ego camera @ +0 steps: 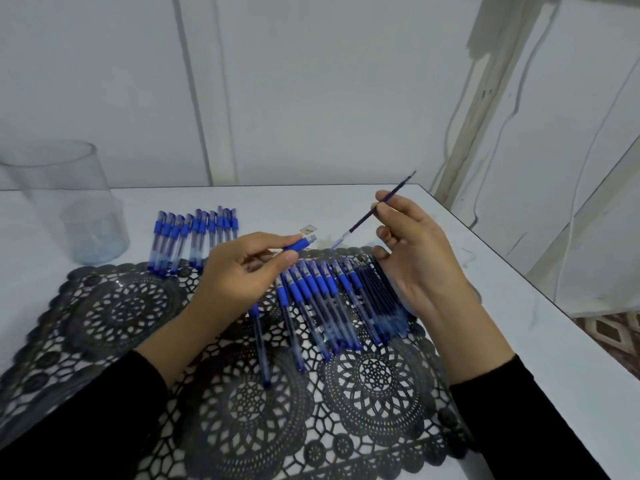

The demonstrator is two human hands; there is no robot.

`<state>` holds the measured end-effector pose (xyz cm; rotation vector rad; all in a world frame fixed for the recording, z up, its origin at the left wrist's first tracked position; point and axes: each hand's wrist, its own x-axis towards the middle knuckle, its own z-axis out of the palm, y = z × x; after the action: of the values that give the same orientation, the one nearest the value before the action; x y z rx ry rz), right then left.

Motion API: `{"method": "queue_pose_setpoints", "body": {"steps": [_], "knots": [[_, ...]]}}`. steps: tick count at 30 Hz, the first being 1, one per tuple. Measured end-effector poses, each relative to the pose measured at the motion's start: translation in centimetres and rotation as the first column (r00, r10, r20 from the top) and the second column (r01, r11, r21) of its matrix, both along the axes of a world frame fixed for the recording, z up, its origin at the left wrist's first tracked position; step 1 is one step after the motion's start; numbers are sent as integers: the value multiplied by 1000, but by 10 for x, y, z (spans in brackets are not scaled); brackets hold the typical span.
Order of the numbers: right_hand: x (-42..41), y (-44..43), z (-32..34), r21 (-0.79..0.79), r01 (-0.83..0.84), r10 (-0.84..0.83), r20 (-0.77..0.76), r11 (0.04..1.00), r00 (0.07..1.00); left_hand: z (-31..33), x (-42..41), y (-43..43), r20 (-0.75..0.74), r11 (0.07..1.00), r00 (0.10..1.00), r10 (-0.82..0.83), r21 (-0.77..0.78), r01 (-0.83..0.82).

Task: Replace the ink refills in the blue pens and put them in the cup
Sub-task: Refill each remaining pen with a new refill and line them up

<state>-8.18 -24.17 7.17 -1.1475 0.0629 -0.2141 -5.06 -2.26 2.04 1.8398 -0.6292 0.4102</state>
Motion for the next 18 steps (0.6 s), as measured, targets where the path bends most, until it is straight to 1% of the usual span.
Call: {"method": "queue_pose_setpoints", "body": {"steps": [3,8,18], "knots": [[1,13,-2,25,19,-20,13,1000,1000,-2,-3,14,50,1000,999,14,-7,-14],[1,26,-5,46,21,-22,23,999,999,-3,-5,25,57,999,998,15,-35,-13],[-1,32,-7,28,5,-5,12,1000,1000,-3,-7,26,83,1000,997,1,-10,-1]]}}
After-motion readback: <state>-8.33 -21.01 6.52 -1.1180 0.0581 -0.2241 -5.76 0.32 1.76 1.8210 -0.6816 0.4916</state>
